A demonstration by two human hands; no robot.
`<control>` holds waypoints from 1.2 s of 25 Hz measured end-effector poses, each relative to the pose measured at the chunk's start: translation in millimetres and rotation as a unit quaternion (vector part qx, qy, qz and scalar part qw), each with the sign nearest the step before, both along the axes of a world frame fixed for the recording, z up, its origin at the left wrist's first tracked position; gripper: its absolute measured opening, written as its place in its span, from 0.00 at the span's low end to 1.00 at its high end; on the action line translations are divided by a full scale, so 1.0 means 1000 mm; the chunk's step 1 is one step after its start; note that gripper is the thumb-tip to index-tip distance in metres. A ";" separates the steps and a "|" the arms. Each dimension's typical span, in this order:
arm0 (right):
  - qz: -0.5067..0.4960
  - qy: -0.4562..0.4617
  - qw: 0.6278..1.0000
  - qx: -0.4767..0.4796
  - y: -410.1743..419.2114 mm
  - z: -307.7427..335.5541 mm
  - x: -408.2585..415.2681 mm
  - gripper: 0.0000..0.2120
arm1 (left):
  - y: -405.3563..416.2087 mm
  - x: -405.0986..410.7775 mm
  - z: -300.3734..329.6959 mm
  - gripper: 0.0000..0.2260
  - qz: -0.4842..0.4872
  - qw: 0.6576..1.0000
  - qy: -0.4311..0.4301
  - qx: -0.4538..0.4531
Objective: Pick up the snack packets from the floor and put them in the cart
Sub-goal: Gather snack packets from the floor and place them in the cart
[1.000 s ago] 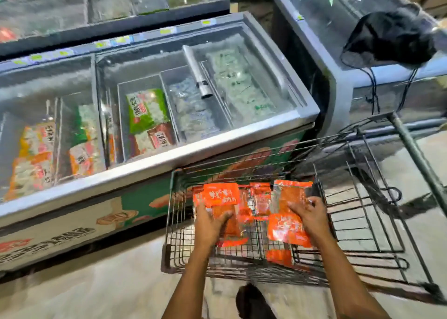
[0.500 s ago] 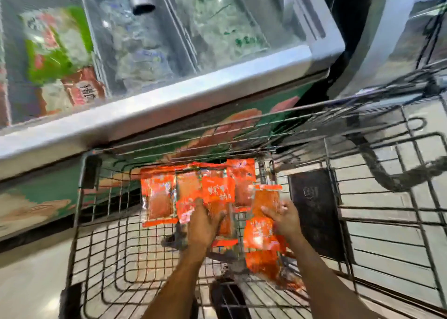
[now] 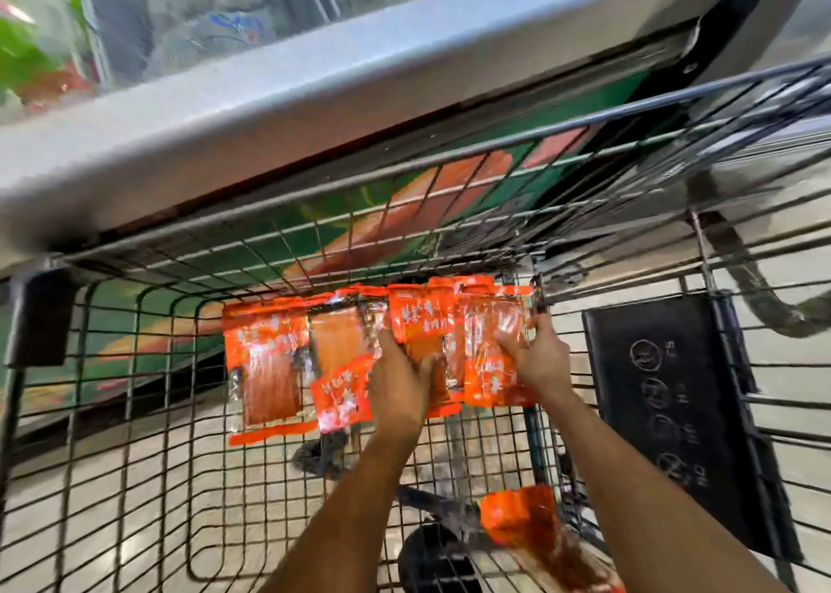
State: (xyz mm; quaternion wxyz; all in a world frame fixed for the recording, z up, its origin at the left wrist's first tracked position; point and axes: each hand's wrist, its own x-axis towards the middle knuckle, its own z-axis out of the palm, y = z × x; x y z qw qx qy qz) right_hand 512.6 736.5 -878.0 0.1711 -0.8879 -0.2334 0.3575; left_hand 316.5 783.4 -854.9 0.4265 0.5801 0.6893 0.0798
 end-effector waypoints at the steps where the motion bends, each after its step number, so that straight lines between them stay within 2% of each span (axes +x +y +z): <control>1: 0.012 -0.013 1.000 0.000 -0.002 0.000 -0.002 0.29 | -0.003 0.002 0.001 0.24 0.002 1.000 0.022 0.002; 6: 0.081 -0.051 0.993 -0.073 -0.022 0.016 -0.013 0.29 | -0.018 0.000 0.019 0.32 -0.015 0.983 0.179 -0.028; 10: 0.126 -0.154 0.972 -0.129 -0.027 0.033 -0.021 0.23 | -0.022 -0.004 0.024 0.34 -0.036 0.955 0.291 0.041; 14: 0.163 -0.184 0.952 -0.185 -0.026 0.054 -0.032 0.24 | -0.025 -0.005 0.043 0.30 -0.077 0.950 0.299 0.038; 17: 0.207 -0.197 0.944 -0.163 -0.022 0.096 -0.044 0.26 | -0.022 -0.009 0.084 0.24 -0.108 0.960 0.256 0.046; 20: 0.219 -0.195 0.948 -0.123 -0.004 0.168 -0.061 0.29 | -0.005 -0.014 0.158 0.29 -0.115 0.960 0.247 0.067; 24: 0.237 -0.216 0.947 -0.016 0.011 0.322 -0.094 0.33 | 0.010 -0.035 0.316 0.31 -0.120 0.950 0.240 0.157; 30: 0.245 -0.257 0.923 0.150 0.004 0.514 -0.159 0.35 | -0.004 -0.110 0.507 0.30 -0.039 0.929 0.234 0.285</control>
